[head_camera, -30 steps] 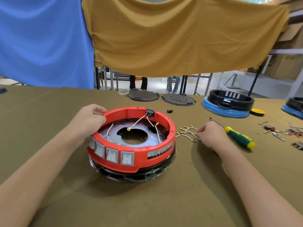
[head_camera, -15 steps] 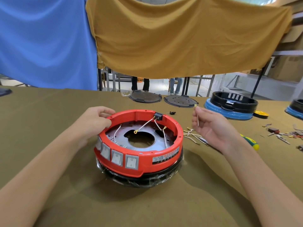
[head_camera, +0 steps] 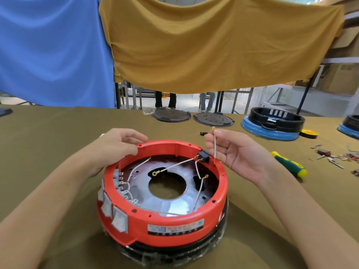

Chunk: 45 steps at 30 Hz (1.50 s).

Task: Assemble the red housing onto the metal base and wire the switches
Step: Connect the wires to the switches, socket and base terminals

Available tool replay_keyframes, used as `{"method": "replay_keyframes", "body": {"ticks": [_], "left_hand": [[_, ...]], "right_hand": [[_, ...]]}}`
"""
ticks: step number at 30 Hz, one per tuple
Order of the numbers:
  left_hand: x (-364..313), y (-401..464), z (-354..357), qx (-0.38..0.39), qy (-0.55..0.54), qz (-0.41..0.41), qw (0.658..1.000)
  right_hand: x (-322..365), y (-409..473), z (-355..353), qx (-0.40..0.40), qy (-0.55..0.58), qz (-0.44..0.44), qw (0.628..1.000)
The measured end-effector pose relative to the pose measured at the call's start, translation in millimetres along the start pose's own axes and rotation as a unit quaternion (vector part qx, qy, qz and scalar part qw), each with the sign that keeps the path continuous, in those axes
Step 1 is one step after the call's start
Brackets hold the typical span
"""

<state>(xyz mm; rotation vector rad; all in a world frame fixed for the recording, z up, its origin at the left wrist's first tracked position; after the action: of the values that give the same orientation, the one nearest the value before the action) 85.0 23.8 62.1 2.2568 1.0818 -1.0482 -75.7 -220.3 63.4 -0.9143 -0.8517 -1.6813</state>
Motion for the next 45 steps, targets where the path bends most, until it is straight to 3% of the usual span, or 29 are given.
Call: {"method": "replay_keyframes", "body": {"ticks": [6,11,21,25,29,33,36,41,45], "left_hand": [[0.5,-0.3,0.8,0.022,0.009,-0.014,1.000],[1.8,-2.8,-3.4,0.017,0.090,-0.058,0.994],[-7.7,-2.5,3.4,0.012,-0.027,0.042,0.999],[-7.4,-2.6,10.8,0.053,-0.030,0.044,0.997],[-4.6,-8.0,-0.8,0.120,0.037,-0.006,0.992],[-3.1,-17.9,-12.6,0.208,0.090,-0.035,0.973],[-6.7,-12.5,-6.9,0.185,0.044,0.003,0.982],[-7.2,-5.2,15.0,0.171,-0.094,0.062,0.979],[-5.5,-5.9,6.7,0.165,-0.057,0.046,0.984]], "right_hand": [[1.2,-1.7,3.5,0.019,-0.020,-0.007,1.000],[3.3,-3.1,7.3,0.015,-0.042,-0.015,0.999],[20.3,-12.9,25.9,0.066,-0.023,-0.061,0.996],[29.8,-17.0,39.6,0.082,-0.097,-0.069,0.989],[32.4,-9.6,67.8,0.108,-0.223,-0.029,0.968],[15.5,5.5,99.2,0.176,-0.356,0.047,0.916],[3.6,14.8,114.4,0.213,-0.405,0.104,0.883],[-8.6,26.5,116.0,0.211,-0.436,0.156,0.861],[-13.6,27.6,103.4,0.207,-0.433,0.161,0.862]]}}
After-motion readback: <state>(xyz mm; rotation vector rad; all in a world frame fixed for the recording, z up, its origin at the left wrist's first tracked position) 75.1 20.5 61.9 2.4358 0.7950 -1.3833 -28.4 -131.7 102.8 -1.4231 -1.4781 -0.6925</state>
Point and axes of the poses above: each hand's wrist, its own y-axis towards the middle knuckle, its own z-axis out of the palm, x = y × z, the point moved 2 cm from there along y, towards the middle knuckle, and after that the axes turned 8 degrees about y, right-handed, at the moved point
